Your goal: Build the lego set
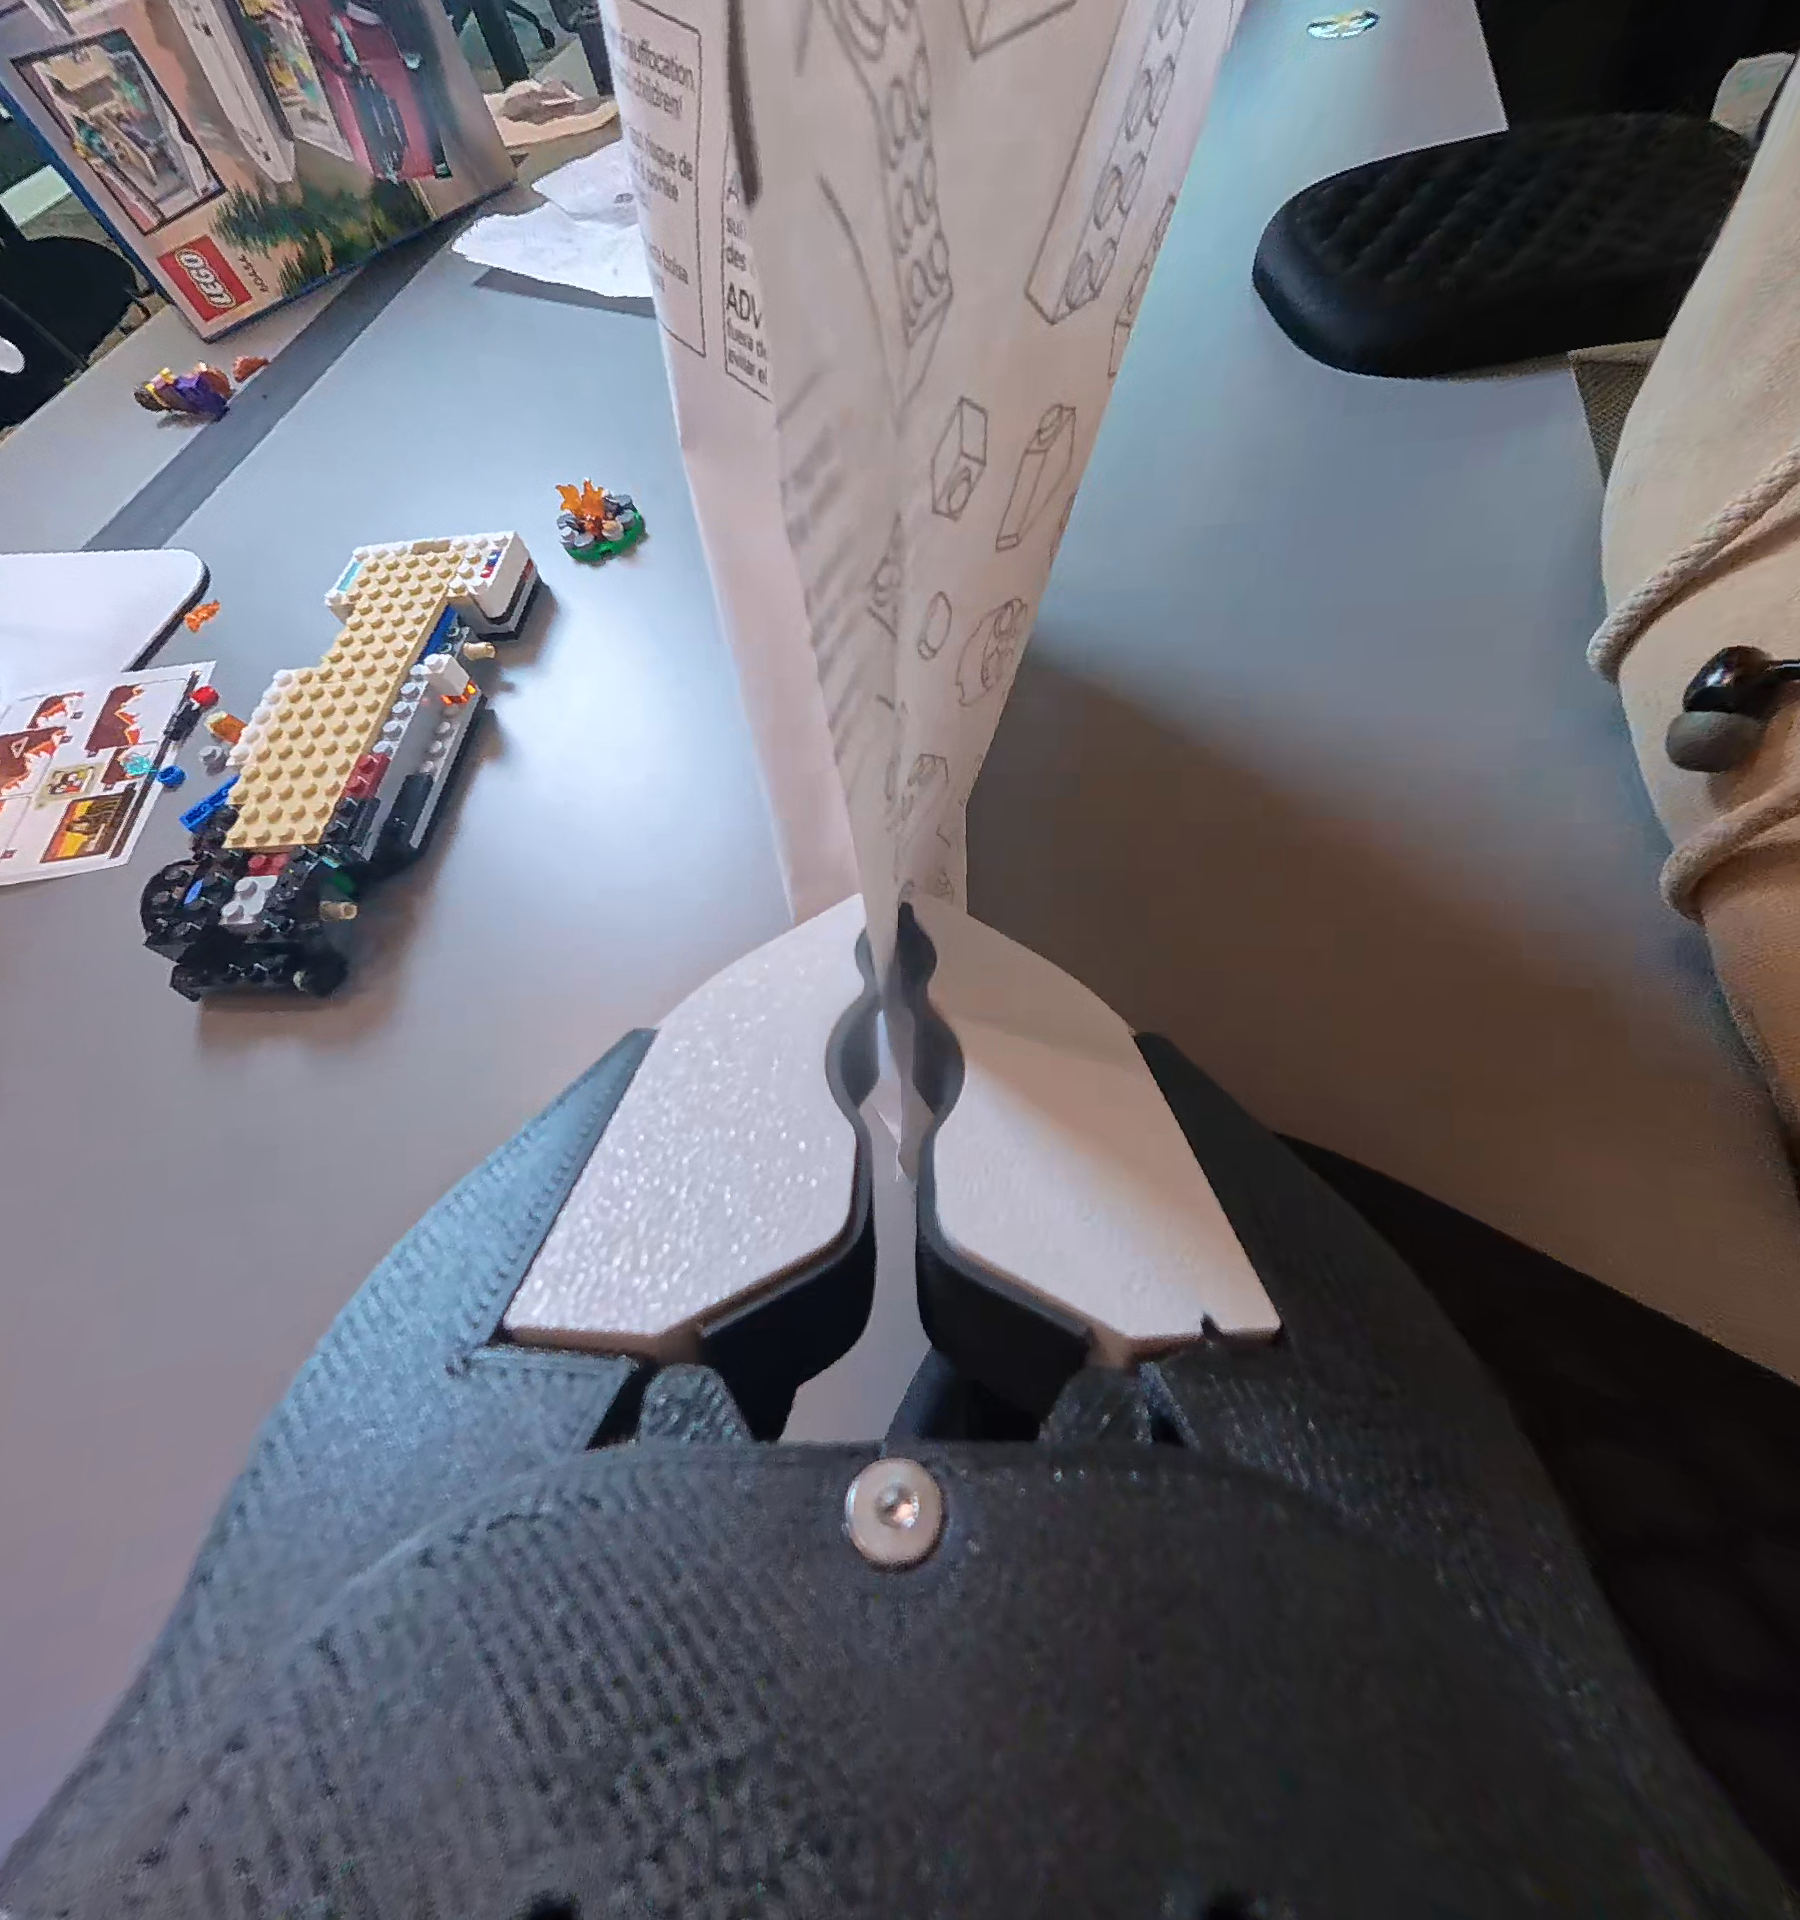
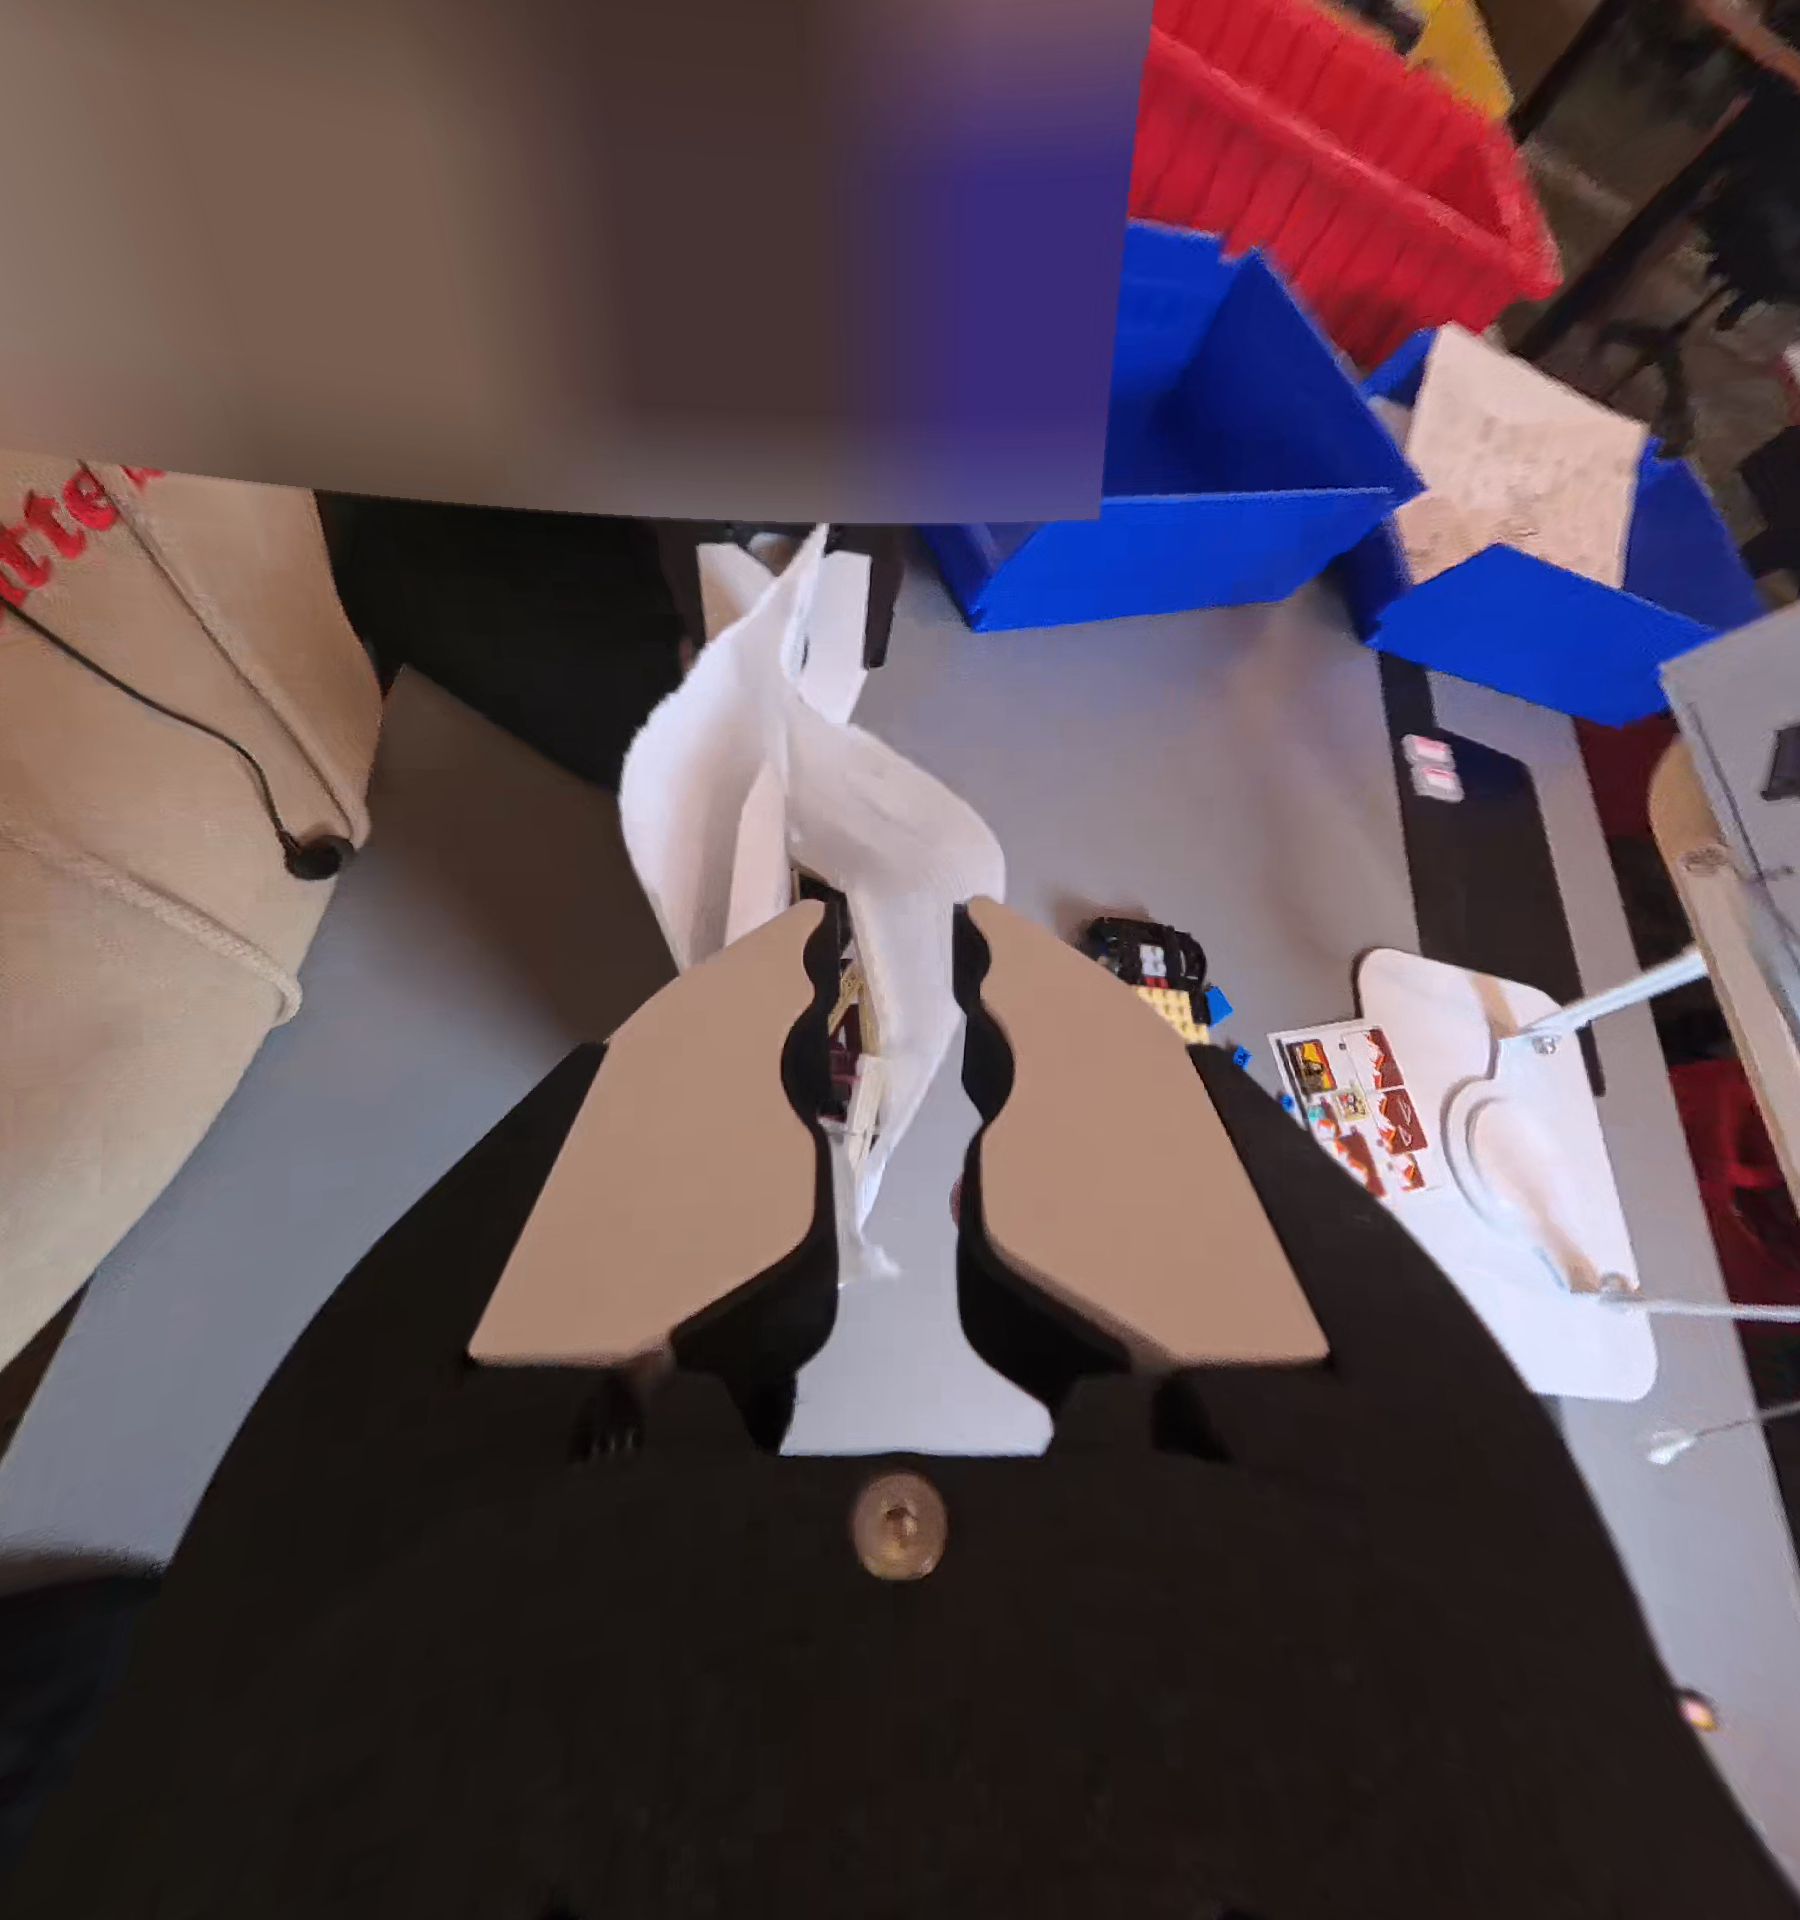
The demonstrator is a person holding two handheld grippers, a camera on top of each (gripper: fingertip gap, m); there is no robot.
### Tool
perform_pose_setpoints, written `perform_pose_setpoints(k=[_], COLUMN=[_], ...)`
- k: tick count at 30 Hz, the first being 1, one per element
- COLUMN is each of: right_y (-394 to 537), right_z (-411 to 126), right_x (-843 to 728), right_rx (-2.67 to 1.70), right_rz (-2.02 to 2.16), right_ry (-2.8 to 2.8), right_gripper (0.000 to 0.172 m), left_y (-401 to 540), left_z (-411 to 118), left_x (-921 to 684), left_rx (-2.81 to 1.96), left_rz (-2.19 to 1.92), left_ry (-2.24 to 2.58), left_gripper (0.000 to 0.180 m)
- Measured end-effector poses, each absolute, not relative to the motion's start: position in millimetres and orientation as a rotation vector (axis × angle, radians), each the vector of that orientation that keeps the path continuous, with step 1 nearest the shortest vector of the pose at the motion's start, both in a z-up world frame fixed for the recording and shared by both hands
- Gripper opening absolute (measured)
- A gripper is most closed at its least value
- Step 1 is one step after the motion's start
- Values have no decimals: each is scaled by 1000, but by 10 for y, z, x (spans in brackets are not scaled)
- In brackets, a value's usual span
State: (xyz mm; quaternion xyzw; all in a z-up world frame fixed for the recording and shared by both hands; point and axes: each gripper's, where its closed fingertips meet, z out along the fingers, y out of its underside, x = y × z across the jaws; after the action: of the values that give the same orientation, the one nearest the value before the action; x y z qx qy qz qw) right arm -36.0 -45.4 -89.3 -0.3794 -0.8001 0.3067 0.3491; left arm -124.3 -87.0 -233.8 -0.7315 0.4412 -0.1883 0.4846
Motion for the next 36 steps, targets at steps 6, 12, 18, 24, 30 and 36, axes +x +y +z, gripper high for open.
perform_pose_setpoints(k=[6,12,18,24,30,36], right_y=[-827,-718,-889,-755,-370,325], right_z=[-1419,-1775,-1893,-1419,-394,-334], right_x=[-623,-702,-633,-731,-487,394], right_rx=[-994,-1085,-1147,-1154,-1250,-1428], right_rz=[377,76,110,278,469,346], right_ry=[-2574,-2685,-2766,-2575,-2196,-1892], right_gripper=[17,21,5,0,0,0], left_y=[-903,-941,-964,-954,-901,-892], left_z=[-2341,-2344,-2333,-2310,-2249,-2255], left_x=[-1217,-1229,-1246,-1269,-1383,-1437], left_rx=[-1791,-1780,-1781,-1785,-1818,-1817], left_rz=[-464,-474,-469,-496,-599,-607], left_ry=[1052,1039,1041,1004,887,876], left_gripper=[0,0,0,0,0,0])
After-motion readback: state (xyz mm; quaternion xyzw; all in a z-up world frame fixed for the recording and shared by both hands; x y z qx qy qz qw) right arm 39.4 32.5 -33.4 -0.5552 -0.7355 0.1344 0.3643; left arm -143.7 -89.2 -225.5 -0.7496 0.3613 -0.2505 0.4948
